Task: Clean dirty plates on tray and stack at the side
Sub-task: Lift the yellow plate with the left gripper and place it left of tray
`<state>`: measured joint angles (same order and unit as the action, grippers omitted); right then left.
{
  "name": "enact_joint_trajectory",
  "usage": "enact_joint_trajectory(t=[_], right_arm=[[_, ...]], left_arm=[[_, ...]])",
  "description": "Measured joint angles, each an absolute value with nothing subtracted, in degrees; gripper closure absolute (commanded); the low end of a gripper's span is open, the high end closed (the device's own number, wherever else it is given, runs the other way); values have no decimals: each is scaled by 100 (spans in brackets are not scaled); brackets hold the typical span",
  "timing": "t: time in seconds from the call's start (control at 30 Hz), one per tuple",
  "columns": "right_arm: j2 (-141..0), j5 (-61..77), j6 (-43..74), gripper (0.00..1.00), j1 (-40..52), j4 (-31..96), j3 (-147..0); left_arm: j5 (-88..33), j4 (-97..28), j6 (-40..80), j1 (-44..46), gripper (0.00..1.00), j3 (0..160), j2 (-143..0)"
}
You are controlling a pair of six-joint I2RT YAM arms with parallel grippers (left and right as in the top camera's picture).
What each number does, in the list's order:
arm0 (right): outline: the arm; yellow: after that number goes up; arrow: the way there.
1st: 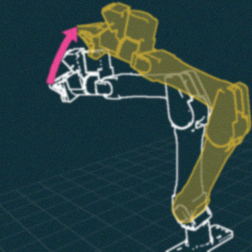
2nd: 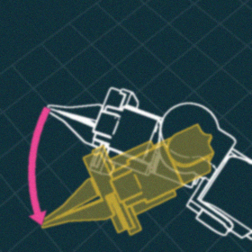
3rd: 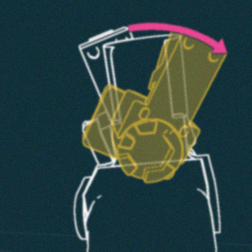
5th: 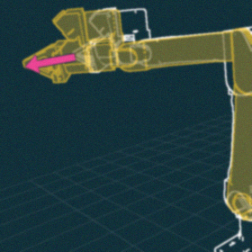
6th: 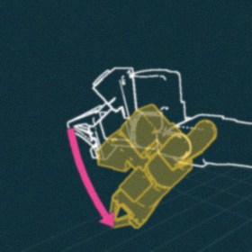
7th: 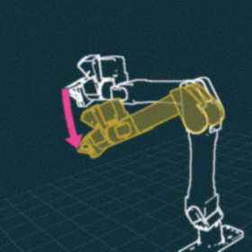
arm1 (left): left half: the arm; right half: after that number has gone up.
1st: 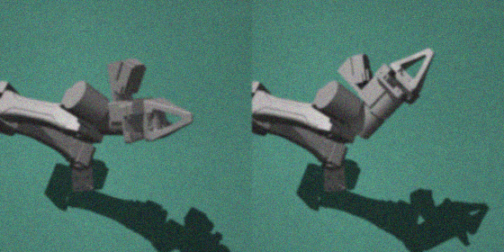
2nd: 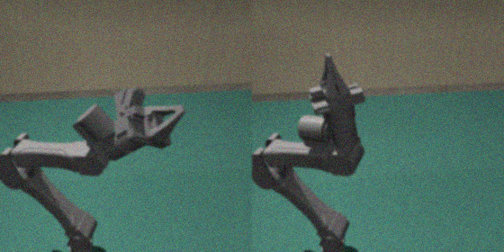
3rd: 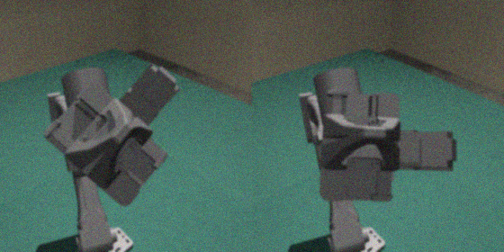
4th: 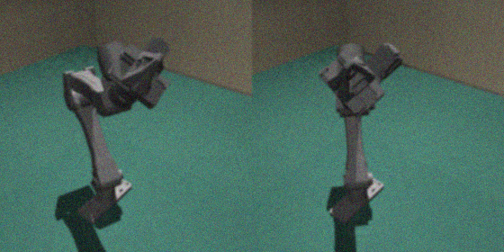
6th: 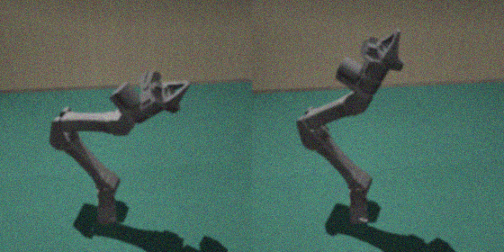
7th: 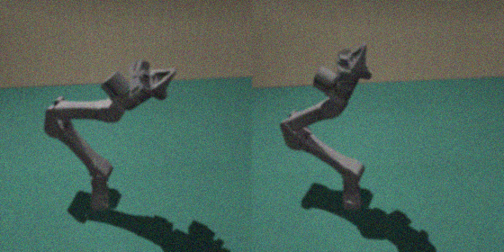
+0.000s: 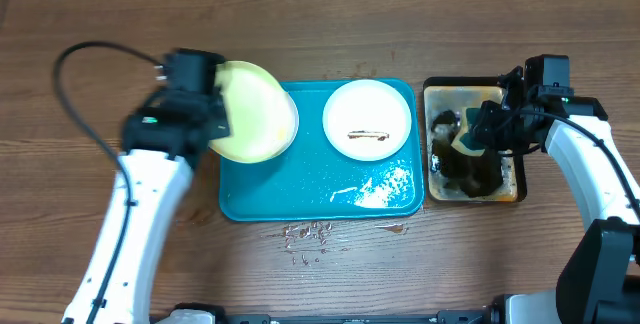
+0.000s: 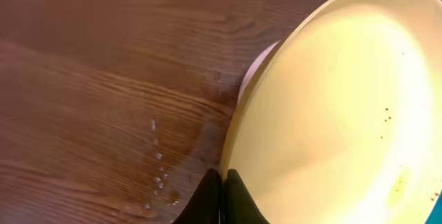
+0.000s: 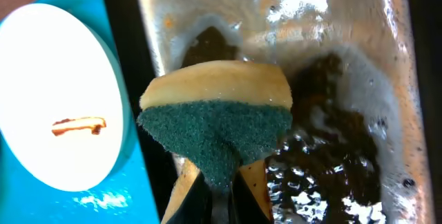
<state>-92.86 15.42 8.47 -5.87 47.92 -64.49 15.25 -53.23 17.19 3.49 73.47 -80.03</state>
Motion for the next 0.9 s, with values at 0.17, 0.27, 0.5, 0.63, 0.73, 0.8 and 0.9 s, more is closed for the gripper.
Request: enact_joint_trajectory(t=[0.17, 0.27, 0.5, 0.63, 0.73, 0.8, 0.9], right_arm=[[-9286, 1468, 777, 96, -587, 4915, -6449], [-9286, 1457, 755, 96, -587, 4932, -6449], [-9286, 1459, 744, 96, -587, 5022, -6449], [-9286, 1457, 744, 96, -587, 5033, -6449], [-9286, 1457, 746, 96, -587, 5063, -6449], [-9286, 1459, 744, 96, -587, 5063, -6449], [-9286, 1457, 744, 96, -587, 5063, -6449]], left_arm=[[674, -5116, 1697, -1066, 96, 7349, -8003], [473, -4950, 1697, -1826, 96, 7349, -8016], [95, -4545, 1699, -2714, 96, 7358, -8571], [-51, -4431, 1699, -2963, 96, 7360, -9166], [-113, -4375, 1699, -3153, 96, 7360, -9623], [-132, -4344, 1699, -3269, 96, 7360, -9867], [-154, -4303, 1699, -3444, 96, 7360, -10132]])
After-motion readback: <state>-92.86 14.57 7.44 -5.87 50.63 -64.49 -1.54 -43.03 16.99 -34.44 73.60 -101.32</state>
